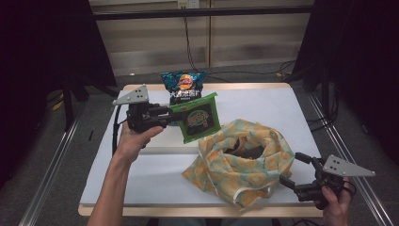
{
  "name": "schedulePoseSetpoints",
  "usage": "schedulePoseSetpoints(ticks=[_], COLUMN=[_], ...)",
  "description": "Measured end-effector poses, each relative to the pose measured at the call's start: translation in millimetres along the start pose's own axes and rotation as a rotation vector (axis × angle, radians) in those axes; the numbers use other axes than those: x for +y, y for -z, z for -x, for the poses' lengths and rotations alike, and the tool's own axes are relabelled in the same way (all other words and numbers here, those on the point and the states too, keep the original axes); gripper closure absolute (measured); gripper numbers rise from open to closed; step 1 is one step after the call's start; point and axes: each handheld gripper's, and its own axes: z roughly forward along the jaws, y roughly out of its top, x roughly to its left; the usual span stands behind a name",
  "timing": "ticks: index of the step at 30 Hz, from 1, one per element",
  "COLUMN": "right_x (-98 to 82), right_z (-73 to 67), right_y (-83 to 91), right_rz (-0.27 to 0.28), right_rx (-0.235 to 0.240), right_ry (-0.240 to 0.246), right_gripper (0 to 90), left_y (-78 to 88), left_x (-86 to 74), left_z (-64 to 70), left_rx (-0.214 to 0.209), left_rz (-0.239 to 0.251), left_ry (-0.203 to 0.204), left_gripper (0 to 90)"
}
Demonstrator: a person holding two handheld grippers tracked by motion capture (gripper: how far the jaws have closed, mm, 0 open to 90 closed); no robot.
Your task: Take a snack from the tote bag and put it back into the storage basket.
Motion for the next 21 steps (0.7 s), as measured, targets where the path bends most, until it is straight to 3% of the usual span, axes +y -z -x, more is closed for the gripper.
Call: schedulePoseSetpoints(ticks=[7, 11, 15, 21], right_x=[-0.5, -0.8, -0.8, 0.1], right_z=[-1.5, -0.2, 1.1, -1.0], right_y=[1.3, 2.3, 0.5, -0.5], right_rz=[-0.001, 0.006, 0.0, -0.002], right_rx=[0.004, -0.001, -0.002, -0.003], right_ry=[0.013, 0.005, -0.005, 0.013], right_gripper=[0.0, 0.0, 0.1, 0.2], left_y=[7.4, 17.5, 31.0, 44.5], left_x=[0.0, -7.8, -18.0, -25.7], left_z=[-1.8, -11.7, -24.7, -40.5], left_rx=[0.046, 0.072, 0.108, 0.138], left_rz=[-0.017, -0.044, -0.042, -0.075], left_ry=[0.003, 0.013, 0.047, 0.062], left_gripper=[73.2, 73.2, 73.2, 73.1])
